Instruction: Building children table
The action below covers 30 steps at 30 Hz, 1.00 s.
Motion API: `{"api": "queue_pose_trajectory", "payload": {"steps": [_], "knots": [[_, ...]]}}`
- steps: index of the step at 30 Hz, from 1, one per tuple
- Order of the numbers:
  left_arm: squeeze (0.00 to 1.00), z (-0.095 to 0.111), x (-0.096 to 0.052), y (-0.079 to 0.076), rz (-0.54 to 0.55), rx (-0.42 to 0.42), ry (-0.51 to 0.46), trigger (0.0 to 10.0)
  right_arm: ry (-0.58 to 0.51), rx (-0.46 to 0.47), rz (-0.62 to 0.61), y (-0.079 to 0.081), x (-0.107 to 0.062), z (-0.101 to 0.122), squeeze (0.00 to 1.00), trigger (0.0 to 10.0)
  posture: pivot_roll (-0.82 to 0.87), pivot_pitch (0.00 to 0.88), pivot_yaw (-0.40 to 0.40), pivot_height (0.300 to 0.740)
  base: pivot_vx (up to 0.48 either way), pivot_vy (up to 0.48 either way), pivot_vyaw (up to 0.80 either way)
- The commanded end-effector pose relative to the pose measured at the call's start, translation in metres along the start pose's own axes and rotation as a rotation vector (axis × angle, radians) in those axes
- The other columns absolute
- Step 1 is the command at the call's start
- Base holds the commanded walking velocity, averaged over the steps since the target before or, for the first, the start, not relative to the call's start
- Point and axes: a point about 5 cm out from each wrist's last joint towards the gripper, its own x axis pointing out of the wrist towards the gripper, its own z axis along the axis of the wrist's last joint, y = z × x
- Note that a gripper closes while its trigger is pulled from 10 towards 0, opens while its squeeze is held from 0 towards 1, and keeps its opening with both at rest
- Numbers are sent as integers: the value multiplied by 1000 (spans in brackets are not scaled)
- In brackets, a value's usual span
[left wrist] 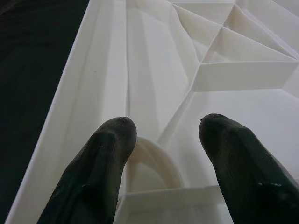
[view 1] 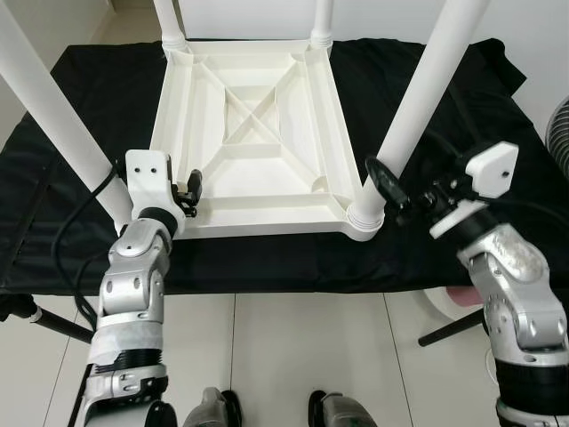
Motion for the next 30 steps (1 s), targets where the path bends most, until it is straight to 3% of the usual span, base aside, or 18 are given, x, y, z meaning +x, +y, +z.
{"api": "queue_pose_trajectory", "payload": {"steps": [1, 10, 17, 21, 30], "knots": [[0, -4, 1, 2, 133, -12, 7, 10000, -30, 0, 5, 3, 5, 9, 0, 10000, -134, 172, 25, 740, 0, 0, 0], [0, -12, 3, -7, 185, -41, 6, 10000, -61, 8, -9, 13, 28, 19, 0, 10000, -138, 151, 36, 740, 0, 0, 0], [0, -18, 4, -11, 194, -45, 16, 10000, 8, 41, -42, 14, 26, 5, 0, 10000, -135, 145, 30, 740, 0, 0, 0], [0, -33, 3, -18, 172, -34, 47, 10000, 80, 33, -95, 15, 24, -6, 0, 10000, -139, 143, 30, 740, 0, 0, 0], [0, -28, 8, -29, 156, -37, 27, 10000, 110, 39, -165, 15, 25, -9, 0, 10000, -145, 143, 38, 740, 0, 0, 0]]}}
